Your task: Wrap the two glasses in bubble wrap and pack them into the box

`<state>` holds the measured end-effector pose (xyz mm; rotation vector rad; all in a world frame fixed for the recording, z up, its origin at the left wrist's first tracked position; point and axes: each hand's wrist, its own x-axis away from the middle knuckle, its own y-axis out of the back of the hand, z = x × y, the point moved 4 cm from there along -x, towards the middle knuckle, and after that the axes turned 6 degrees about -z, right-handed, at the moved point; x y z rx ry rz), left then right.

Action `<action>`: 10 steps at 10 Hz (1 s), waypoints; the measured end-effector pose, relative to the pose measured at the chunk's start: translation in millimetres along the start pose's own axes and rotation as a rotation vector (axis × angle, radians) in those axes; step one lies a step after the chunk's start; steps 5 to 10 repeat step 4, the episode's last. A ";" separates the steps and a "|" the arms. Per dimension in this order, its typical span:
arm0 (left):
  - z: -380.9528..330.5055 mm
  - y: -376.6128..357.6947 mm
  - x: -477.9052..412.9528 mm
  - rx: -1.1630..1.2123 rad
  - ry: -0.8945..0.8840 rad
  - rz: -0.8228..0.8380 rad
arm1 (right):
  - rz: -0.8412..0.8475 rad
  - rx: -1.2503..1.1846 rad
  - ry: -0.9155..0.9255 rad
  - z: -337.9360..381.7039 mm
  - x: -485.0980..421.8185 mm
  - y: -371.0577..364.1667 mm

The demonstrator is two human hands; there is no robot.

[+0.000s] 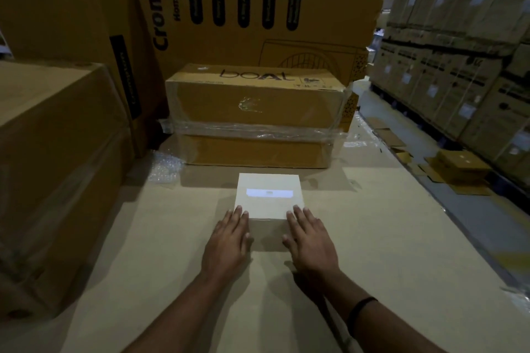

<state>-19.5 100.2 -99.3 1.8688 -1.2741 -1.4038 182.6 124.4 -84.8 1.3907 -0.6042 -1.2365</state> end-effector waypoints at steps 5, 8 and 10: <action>-10.8 32.6 -21.8 -0.127 0.032 0.168 | -0.109 0.040 -0.017 -1.5 -21.3 27.2; -10.8 32.6 -21.8 -0.127 0.032 0.168 | -0.109 0.040 -0.017 -1.5 -21.3 27.2; -10.8 32.6 -21.8 -0.127 0.032 0.168 | -0.109 0.040 -0.017 -1.5 -21.3 27.2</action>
